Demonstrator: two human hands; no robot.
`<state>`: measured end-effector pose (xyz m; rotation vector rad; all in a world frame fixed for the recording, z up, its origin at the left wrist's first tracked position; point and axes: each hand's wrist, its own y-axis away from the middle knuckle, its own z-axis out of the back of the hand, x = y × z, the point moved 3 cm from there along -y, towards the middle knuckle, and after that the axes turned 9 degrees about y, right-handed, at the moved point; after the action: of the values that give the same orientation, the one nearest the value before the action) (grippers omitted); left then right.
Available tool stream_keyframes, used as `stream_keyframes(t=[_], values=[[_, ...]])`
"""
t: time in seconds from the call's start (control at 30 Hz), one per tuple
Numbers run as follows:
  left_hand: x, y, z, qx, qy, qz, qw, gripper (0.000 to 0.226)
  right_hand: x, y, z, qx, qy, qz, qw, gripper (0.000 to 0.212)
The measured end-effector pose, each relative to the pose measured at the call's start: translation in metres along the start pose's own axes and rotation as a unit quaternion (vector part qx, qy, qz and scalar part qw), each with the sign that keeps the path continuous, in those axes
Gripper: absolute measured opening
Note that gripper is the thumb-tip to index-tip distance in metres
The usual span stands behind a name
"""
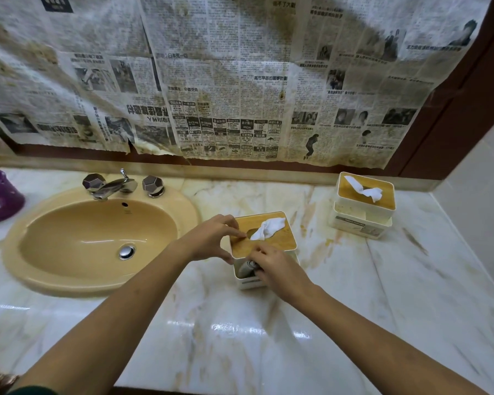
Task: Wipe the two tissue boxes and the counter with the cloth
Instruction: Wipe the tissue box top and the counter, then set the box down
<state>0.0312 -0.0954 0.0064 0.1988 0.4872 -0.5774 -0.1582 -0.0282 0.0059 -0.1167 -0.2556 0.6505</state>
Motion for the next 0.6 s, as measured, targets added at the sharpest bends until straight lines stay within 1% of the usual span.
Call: stream_keyframes(t=[0.03, 0.1, 0.13, 0.2, 0.27, 0.33, 0.4, 0.47, 0.5, 0.6], values=[[0.001, 0.002, -0.001, -0.009, 0.017, 0.001, 1.000, 0.073, 0.000, 0.000, 0.004, -0.036, -0.006, -0.015, 0.999, 0.023], [0.002, 0.007, -0.004, -0.028, 0.069, 0.018, 0.997, 0.074, 0.001, 0.002, 0.003, -0.068, 0.005, -0.030, 0.997, 0.028], [0.002, 0.009, -0.005, -0.035, 0.092, 0.029, 0.995, 0.074, 0.002, 0.004, -0.001, -0.067, 0.023, -0.018, 0.997, 0.027], [0.003, 0.012, -0.007, -0.041, 0.112, 0.043, 0.992, 0.076, 0.002, 0.007, -0.015, -0.016, 0.054, 0.003, 0.998, 0.019], [0.002, 0.012, -0.008, -0.038, 0.112, 0.053, 0.992, 0.081, -0.003, 0.009, -0.022, 0.029, 0.037, -0.005, 0.999, 0.017], [0.003, 0.013, -0.008, -0.044, 0.122, 0.068, 0.989, 0.090, -0.006, 0.007, -0.016, 0.003, 0.008, -0.018, 1.000, 0.015], [0.005, 0.013, -0.009, -0.054, 0.147, 0.082, 0.984, 0.099, -0.008, 0.003, -0.004, -0.049, -0.008, -0.042, 0.998, 0.022], [0.006, 0.014, -0.012, -0.063, 0.165, 0.096, 0.980, 0.107, -0.008, 0.001, 0.001, -0.078, -0.009, -0.058, 0.995, 0.024], [0.006, 0.015, -0.014, -0.066, 0.176, 0.102, 0.977, 0.110, -0.007, 0.002, 0.000, -0.083, -0.003, -0.060, 0.995, 0.025], [0.007, 0.016, -0.019, -0.078, 0.253, 0.124, 0.956, 0.116, 0.001, 0.005, -0.010, -0.049, 0.049, -0.055, 0.996, 0.032]])
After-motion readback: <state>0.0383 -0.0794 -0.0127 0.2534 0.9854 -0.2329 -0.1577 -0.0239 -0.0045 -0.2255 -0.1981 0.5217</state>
